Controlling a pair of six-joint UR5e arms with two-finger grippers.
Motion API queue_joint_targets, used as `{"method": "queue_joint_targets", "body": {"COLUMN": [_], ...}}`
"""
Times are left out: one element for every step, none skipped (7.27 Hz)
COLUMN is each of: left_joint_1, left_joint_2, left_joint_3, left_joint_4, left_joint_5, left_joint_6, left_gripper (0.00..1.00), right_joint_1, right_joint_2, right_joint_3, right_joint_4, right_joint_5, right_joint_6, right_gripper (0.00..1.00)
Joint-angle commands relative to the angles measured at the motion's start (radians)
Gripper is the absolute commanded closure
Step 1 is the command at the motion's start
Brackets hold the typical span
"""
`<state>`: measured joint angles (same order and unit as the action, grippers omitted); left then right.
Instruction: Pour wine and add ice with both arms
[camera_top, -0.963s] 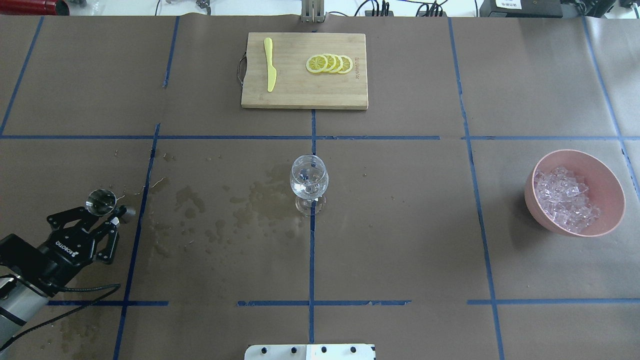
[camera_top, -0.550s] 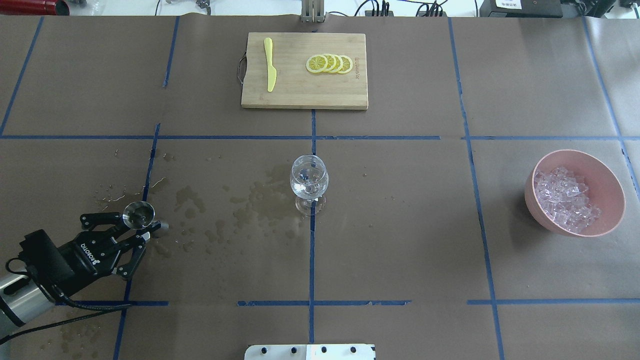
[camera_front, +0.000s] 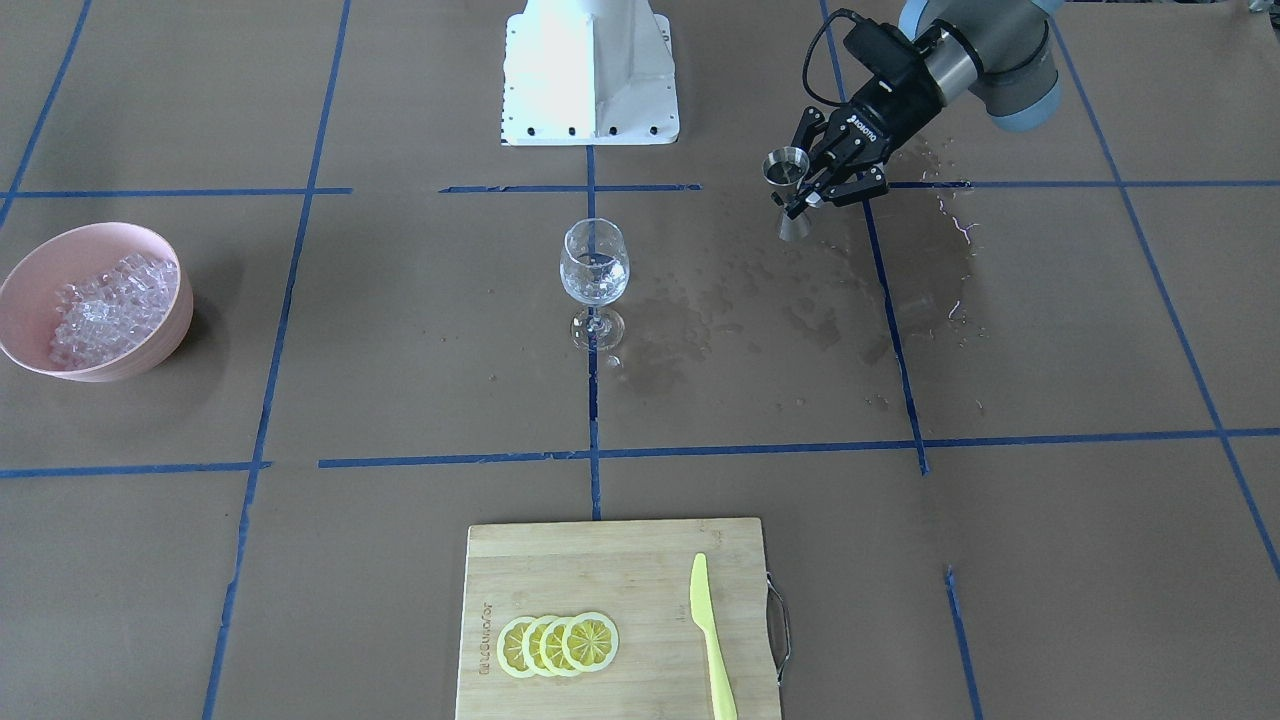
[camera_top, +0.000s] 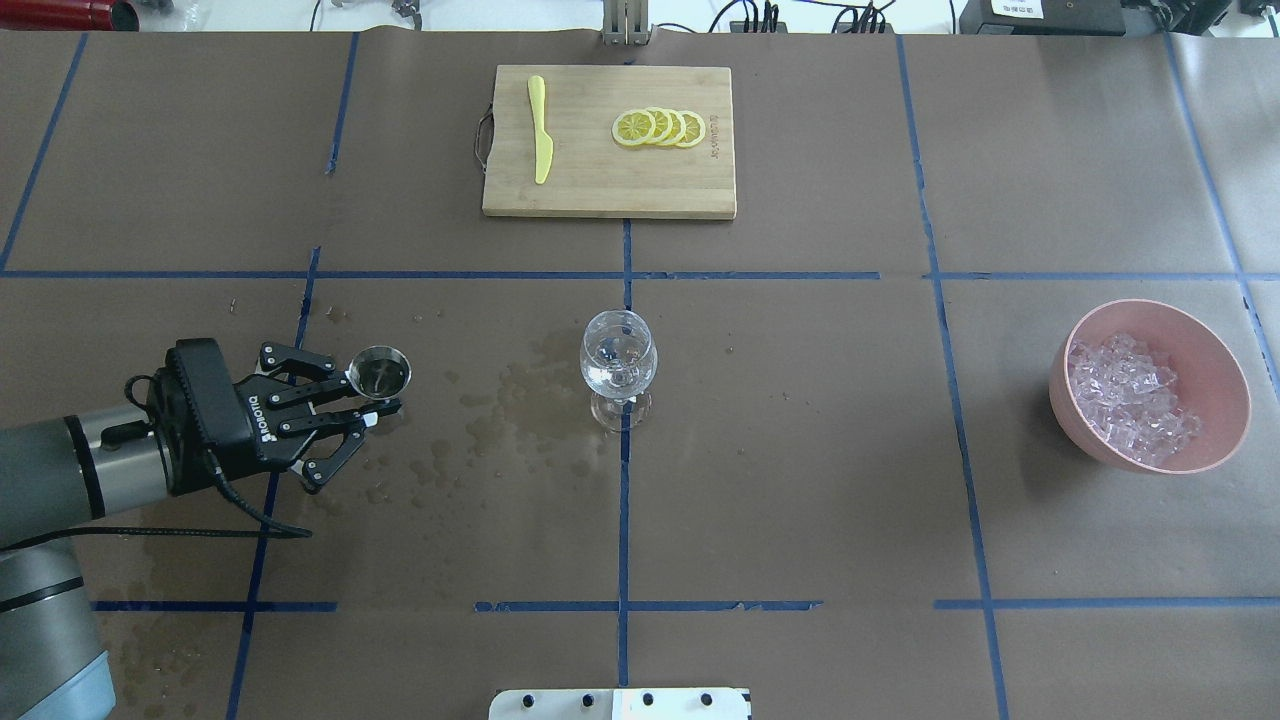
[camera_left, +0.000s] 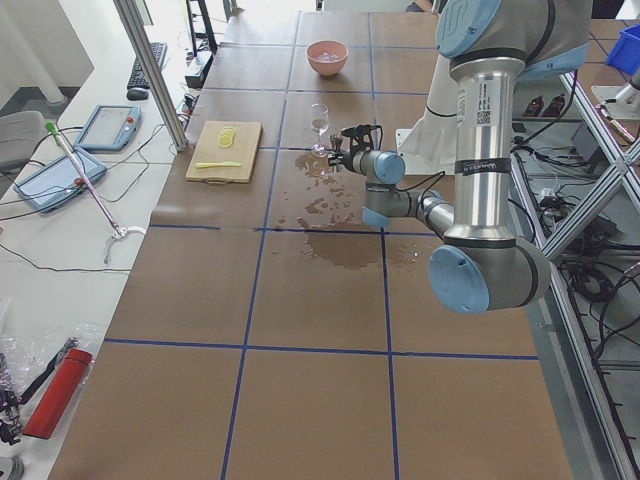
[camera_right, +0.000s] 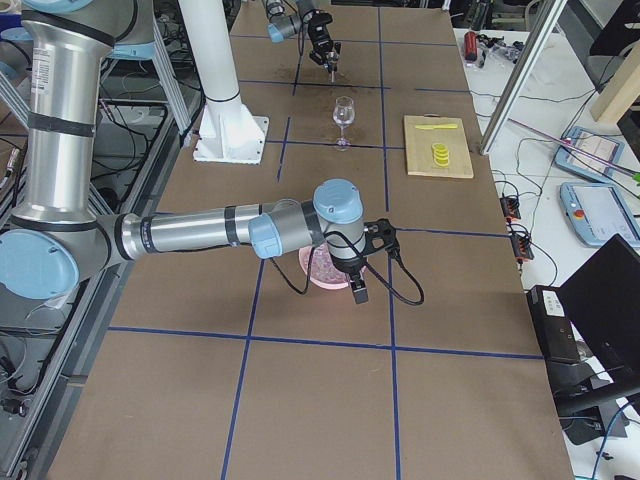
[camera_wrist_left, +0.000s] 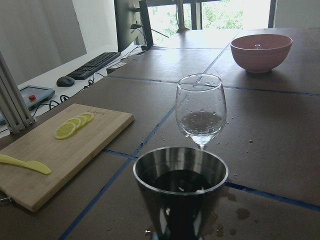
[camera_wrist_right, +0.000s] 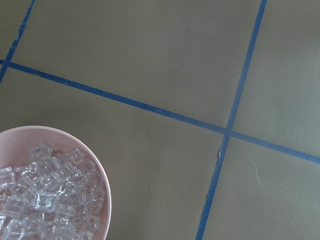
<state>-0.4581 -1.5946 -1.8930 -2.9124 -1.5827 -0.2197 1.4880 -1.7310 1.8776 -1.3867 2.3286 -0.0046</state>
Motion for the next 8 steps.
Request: {"method": "queue_joint_targets", "body": {"left_joint_1": [-0.027, -0.062, -0.086, -0.087, -0.088, -0.088, -0.087, -0.083], "left_joint_2": [-0.109, -0.176, -0.23, -0.257, -0.305, -0.365, -0.431, -0.456], "left_joint_3": [-0.002, -0.002, -0.015, -0.047, -0.081, -0.096, -0.101, -0.101], "left_joint_4": [0.157, 0.256, 0.356, 0.477, 0.61, 0.739, 0.848, 0.904], "left_joint_5": [-0.118, -0.243, -0.282, -0.283, -0.281, -0.281, -0.28, -0.28], "left_joint_6": [-0.127, -0.191, -0.196, -0.196, -0.196, -0.196, -0.196, -0.196], "left_gripper": [1.0, 1.0, 1.0, 1.0, 1.0, 1.0, 1.0, 1.0], "right_joint_1": [0.0, 0.0, 0.0, 0.0, 0.0, 0.0, 0.0, 0.0], "right_joint_2": [-0.001, -0.001, -0.001, -0.001, -0.002, -0.002, -0.004, -0.004], "right_joint_3": [0.0, 0.0, 0.0, 0.0, 0.0, 0.0, 0.0, 0.0], "right_joint_4": [0.0, 0.0, 0.0, 0.0, 0.0, 0.0, 0.0, 0.0], "right_joint_5": [0.0, 0.0, 0.0, 0.0, 0.0, 0.0, 0.0, 0.0], "right_joint_6": [0.0, 0.0, 0.0, 0.0, 0.0, 0.0, 0.0, 0.0], "right_gripper": [0.0, 0.0, 0.0, 0.0, 0.0, 0.0, 0.0, 0.0]}}
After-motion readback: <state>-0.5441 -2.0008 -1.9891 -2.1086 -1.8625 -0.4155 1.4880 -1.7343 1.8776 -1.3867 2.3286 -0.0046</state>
